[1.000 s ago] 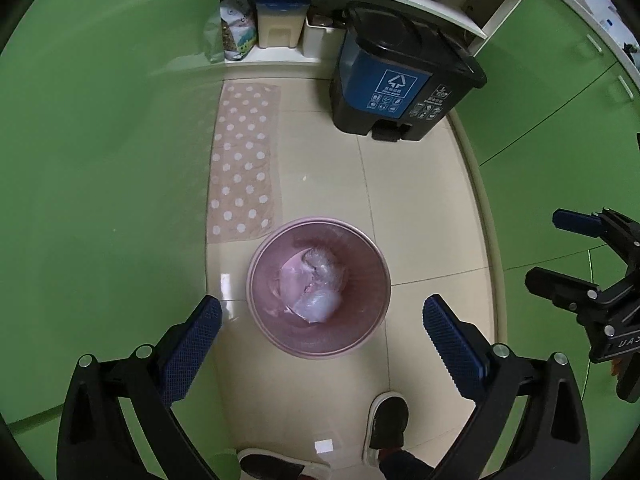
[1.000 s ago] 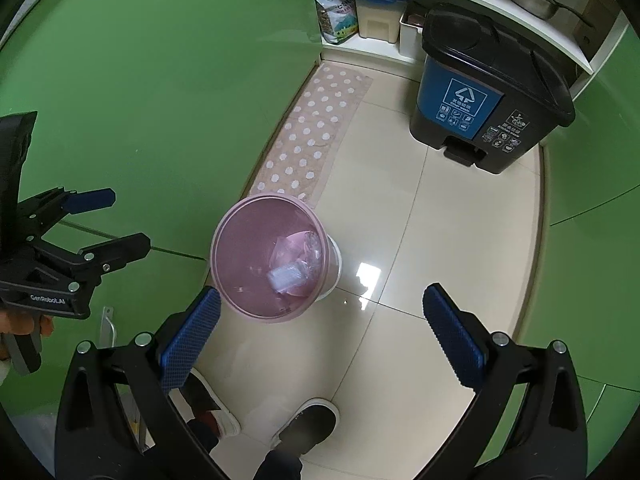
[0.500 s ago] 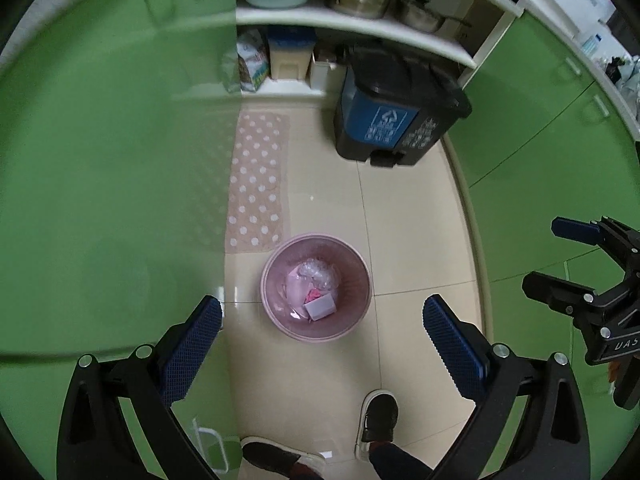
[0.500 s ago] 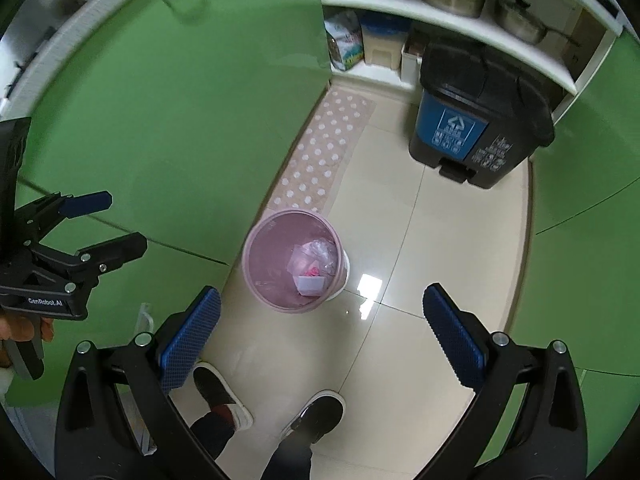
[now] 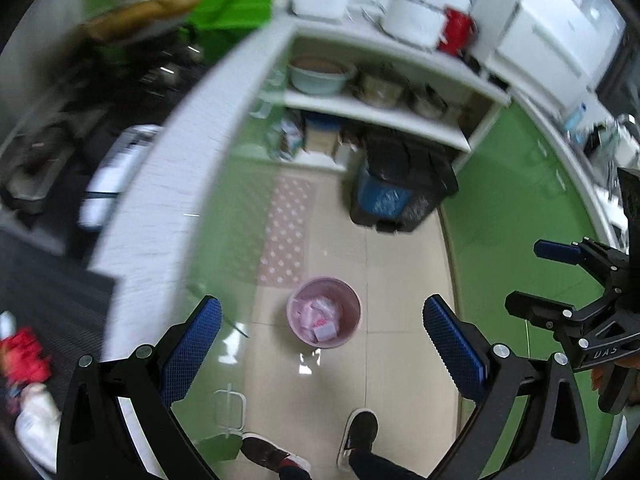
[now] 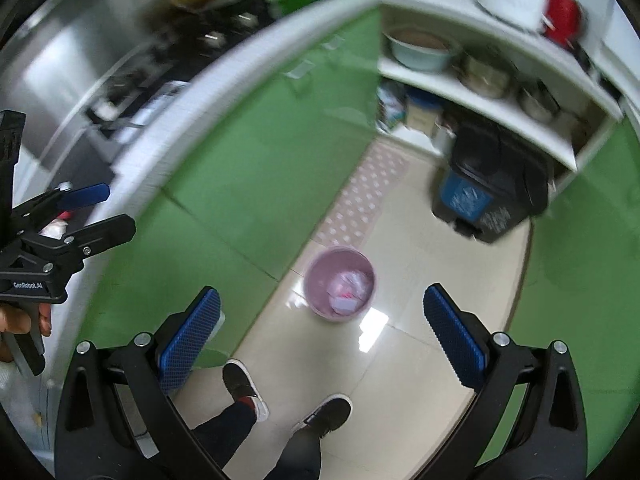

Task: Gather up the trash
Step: 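Swing both empty tools back over the counter mat, then lower the right tool onto the red cloth and close on it, then grasp the brown sponge with the left tool while right holds the red cloth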

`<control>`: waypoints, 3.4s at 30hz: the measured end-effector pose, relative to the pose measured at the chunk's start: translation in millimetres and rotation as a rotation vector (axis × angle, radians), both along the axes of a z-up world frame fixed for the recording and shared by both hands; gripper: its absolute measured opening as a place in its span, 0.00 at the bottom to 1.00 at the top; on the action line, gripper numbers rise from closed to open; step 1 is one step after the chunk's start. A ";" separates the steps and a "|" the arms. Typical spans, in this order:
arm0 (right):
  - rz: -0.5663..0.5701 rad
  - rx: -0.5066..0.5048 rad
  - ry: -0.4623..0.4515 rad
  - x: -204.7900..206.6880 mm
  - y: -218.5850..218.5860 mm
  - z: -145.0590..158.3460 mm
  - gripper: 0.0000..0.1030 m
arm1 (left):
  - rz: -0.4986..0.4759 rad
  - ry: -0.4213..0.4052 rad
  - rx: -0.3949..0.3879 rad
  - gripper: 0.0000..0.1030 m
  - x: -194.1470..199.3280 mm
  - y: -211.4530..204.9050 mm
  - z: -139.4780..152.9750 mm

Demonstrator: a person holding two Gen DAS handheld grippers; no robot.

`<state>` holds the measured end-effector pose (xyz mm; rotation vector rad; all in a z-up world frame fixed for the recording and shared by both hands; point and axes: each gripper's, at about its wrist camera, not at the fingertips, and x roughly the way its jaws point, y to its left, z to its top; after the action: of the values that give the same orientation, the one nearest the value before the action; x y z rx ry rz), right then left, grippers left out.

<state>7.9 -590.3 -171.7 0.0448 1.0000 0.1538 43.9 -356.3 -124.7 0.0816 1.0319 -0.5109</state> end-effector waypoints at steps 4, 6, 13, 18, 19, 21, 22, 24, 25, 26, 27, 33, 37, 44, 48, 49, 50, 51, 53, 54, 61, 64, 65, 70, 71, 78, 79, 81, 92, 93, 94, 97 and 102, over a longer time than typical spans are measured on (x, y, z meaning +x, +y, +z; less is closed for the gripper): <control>0.124 0.009 -0.056 -4.8 53.0 43.2 0.97 | 0.091 -0.051 -0.004 0.94 -13.2 51.6 36.8; 0.175 0.016 -0.075 -2.8 76.0 57.1 0.97 | 0.146 -0.076 0.001 0.94 -18.0 82.3 52.4; 0.363 0.041 -0.104 11.4 173.6 88.1 0.97 | 0.325 -0.110 0.027 0.94 -30.6 184.2 78.1; 0.456 0.040 -0.086 24.6 231.9 89.0 0.97 | 0.419 -0.101 0.057 0.94 -32.2 256.0 81.1; 0.473 0.042 -0.083 28.8 248.1 88.8 0.97 | 0.431 -0.095 0.065 0.94 -30.6 269.2 79.3; 0.493 0.042 -0.077 34.6 272.5 86.0 0.97 | 0.447 -0.088 0.078 0.94 -27.1 287.5 74.6; 0.503 0.041 -0.073 36.3 282.0 85.1 0.97 | 0.452 -0.079 0.083 0.94 -24.8 296.3 71.0; 0.527 0.031 -0.065 41.1 302.7 80.7 0.97 | 0.455 -0.067 0.093 0.94 -22.4 309.1 64.3; 0.541 0.024 -0.059 44.2 314.6 77.3 0.97 | 0.458 -0.056 0.102 0.94 -19.0 316.1 59.5; 0.553 0.020 -0.051 48.3 323.8 73.9 0.97 | 0.465 -0.048 0.100 0.94 -19.7 322.9 56.6; 0.565 0.017 -0.044 50.3 332.2 71.1 0.97 | 0.475 -0.039 0.096 0.94 -17.3 326.7 53.7; 0.668 -0.038 0.012 71.6 384.9 48.7 0.97 | 0.547 0.005 0.069 0.94 -6.7 354.3 36.7; 0.746 -0.068 0.059 87.5 407.8 30.2 0.97 | 0.588 0.033 0.074 0.94 -1.5 362.5 28.0; 0.874 -0.117 0.147 111.3 434.5 -3.0 0.97 | 0.694 0.075 0.058 0.94 9.2 380.1 17.0; 0.940 -0.125 0.182 115.3 443.6 -15.4 0.97 | 0.721 0.087 0.057 0.94 13.8 383.3 11.9; 0.956 -0.123 0.192 115.3 445.9 -18.1 0.94 | 0.724 0.091 0.057 0.94 15.0 384.1 10.3; 0.969 -0.121 0.200 115.8 448.4 -20.5 0.90 | 0.731 0.096 0.056 0.94 15.9 385.2 8.4; 0.981 -0.123 0.209 116.3 450.3 -23.1 0.78 | 0.734 0.100 0.053 0.94 17.2 385.9 7.2; 0.996 -0.117 0.233 117.6 453.0 -27.6 0.70 | 0.739 0.107 0.054 0.94 19.0 387.9 4.5; 0.999 -0.117 0.238 117.9 454.0 -28.4 0.61 | 0.739 0.110 0.054 0.94 19.9 388.8 3.5; 0.997 -0.097 0.249 118.2 449.7 -24.8 0.30 | 0.728 0.121 0.050 0.94 27.1 391.0 0.5; 0.990 -0.081 0.243 118.8 447.2 -19.4 0.25 | 0.712 0.128 0.055 0.94 31.1 390.7 -1.6; 0.986 -0.073 0.240 119.1 446.4 -17.1 0.25 | 0.706 0.133 0.056 0.94 32.5 391.3 -3.0; 0.960 -0.027 0.219 121.9 441.2 1.0 0.24 | 0.674 0.165 0.062 0.94 38.9 396.4 -14.6; 0.956 -0.021 0.215 122.4 440.6 3.9 0.24 | 0.667 0.172 0.066 0.94 40.7 396.6 -17.0; 0.921 0.010 0.191 130.1 431.2 21.7 0.24 | 0.575 0.211 0.112 0.94 59.7 401.7 -38.2; 0.918 0.011 0.190 130.7 431.1 21.9 0.24 | 0.566 0.212 0.116 0.94 61.5 402.5 -40.1; 0.916 0.011 0.193 131.3 430.1 21.6 0.24 | 0.533 0.225 0.127 0.94 67.3 404.5 -47.1; 0.886 0.020 0.203 138.4 425.6 17.1 0.25 | 0.477 0.238 0.105 0.66 77.6 406.5 -58.0; 0.883 0.021 0.202 139.1 425.8 17.1 0.24 | 0.481 0.239 0.100 0.66 77.0 407.0 -57.7; 0.881 0.023 0.199 139.5 426.1 17.5 0.25 | 0.488 0.239 0.098 0.65 76.2 407.5 -57.0; 0.877 0.030 0.187 138.9 428.1 20.2 0.25 | 0.526 0.227 0.076 0.64 72.5 409.2 -50.8; 0.861 0.042 0.158 133.8 428.4 30.3 0.25 | 0.576 0.172 0.039 0.64 60.1 405.7 -23.3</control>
<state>141.7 -161.9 -141.5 -0.3458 1.1215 0.9697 104.0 49.4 -147.9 -0.2243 1.1735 0.0279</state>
